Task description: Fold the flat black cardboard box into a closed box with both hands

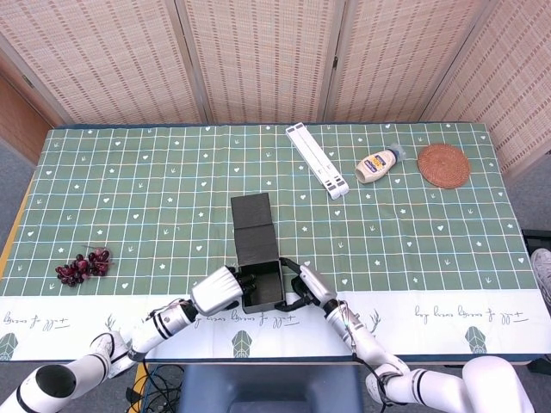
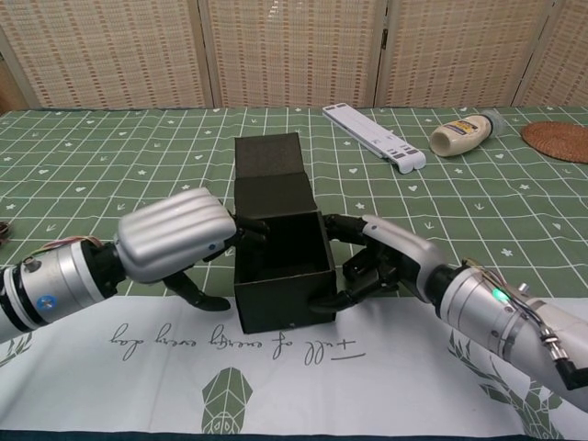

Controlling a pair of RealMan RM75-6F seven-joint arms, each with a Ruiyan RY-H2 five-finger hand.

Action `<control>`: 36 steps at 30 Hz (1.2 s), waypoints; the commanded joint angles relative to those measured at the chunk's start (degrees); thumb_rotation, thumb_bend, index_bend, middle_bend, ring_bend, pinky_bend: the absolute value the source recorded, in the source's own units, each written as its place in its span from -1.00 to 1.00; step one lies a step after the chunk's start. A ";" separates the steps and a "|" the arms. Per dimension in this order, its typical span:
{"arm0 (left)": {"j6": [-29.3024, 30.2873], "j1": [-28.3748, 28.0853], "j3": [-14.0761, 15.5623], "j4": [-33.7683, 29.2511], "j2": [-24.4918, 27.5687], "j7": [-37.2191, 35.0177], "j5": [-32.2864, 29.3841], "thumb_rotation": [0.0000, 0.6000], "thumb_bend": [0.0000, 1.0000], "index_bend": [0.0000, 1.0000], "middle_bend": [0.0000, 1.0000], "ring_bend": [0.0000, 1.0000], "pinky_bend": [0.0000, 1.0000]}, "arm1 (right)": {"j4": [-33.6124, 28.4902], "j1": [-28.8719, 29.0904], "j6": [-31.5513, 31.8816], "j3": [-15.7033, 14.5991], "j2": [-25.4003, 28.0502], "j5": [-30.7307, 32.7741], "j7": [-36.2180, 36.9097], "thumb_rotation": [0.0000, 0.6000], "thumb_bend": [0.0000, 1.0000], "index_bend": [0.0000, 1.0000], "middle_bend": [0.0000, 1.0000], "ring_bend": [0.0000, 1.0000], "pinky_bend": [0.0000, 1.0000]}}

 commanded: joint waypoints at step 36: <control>1.72 -1.63 0.53 1.21 -0.14 -0.36 1.30 1.00 -0.81 0.21 0.08 0.20 0.53 | 0.08 -0.55 0.65 -0.06 -0.39 -0.01 0.98 1.00 -0.62 -0.21 0.00 0.73 1.00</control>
